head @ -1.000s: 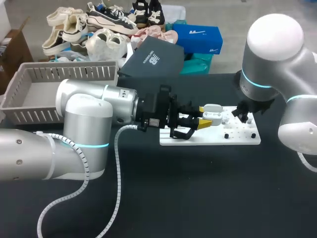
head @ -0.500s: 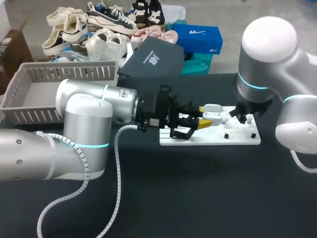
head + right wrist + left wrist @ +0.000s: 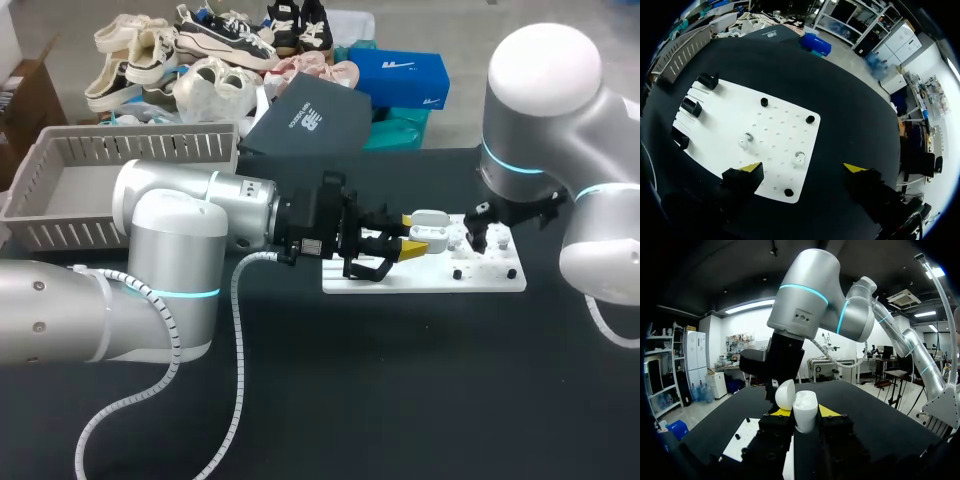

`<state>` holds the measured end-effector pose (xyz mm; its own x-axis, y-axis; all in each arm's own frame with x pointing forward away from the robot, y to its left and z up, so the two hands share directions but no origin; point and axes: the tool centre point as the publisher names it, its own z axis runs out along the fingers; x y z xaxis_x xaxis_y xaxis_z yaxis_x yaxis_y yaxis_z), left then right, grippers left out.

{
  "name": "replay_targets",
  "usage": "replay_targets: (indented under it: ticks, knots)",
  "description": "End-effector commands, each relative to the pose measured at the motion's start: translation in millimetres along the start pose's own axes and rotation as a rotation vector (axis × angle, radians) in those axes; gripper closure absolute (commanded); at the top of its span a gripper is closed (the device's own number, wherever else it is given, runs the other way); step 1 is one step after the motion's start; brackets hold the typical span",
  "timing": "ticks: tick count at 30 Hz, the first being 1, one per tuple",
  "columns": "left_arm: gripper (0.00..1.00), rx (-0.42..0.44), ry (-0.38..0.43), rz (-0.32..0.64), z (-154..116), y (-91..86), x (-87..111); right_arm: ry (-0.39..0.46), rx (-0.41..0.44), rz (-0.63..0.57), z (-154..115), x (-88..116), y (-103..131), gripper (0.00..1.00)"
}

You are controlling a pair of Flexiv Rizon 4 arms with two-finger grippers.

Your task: Pick up each earbud case from the left stands, insert the matching earbuds, close the lid, and place the case in the box.

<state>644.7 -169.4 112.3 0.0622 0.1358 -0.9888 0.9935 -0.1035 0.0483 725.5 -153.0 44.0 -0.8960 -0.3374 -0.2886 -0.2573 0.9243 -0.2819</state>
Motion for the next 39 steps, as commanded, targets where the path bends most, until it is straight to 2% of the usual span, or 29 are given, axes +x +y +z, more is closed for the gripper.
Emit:
replay_targets:
  ticks: [1,22,28,33,39]
  knots:
    - [1.00,-0.001,-0.002,0.001,0.3,0.5,0.7,-0.003,0.012,0.011,2.0,0.8,1.0,0.00]
    - [1.00,-0.001,-0.002,0.001,0.3,0.5,0.7,-0.003,0.012,0.011,2.0,0.8,1.0,0.00]
    - [1.00,-0.001,-0.002,0.001,0.3,0.5,0.7,0.064,0.000,0.182,7.4,-10.7,-7.9,0.00]
    - [1.00,-0.001,-0.002,0.001,0.3,0.5,0.7,0.119,0.023,0.275,6.0,-14.4,-10.9,0.00]
    - [1.00,-0.001,-0.002,0.001,0.3,0.5,0.7,0.127,0.029,0.297,-3.3,-14.8,-6.5,0.00]
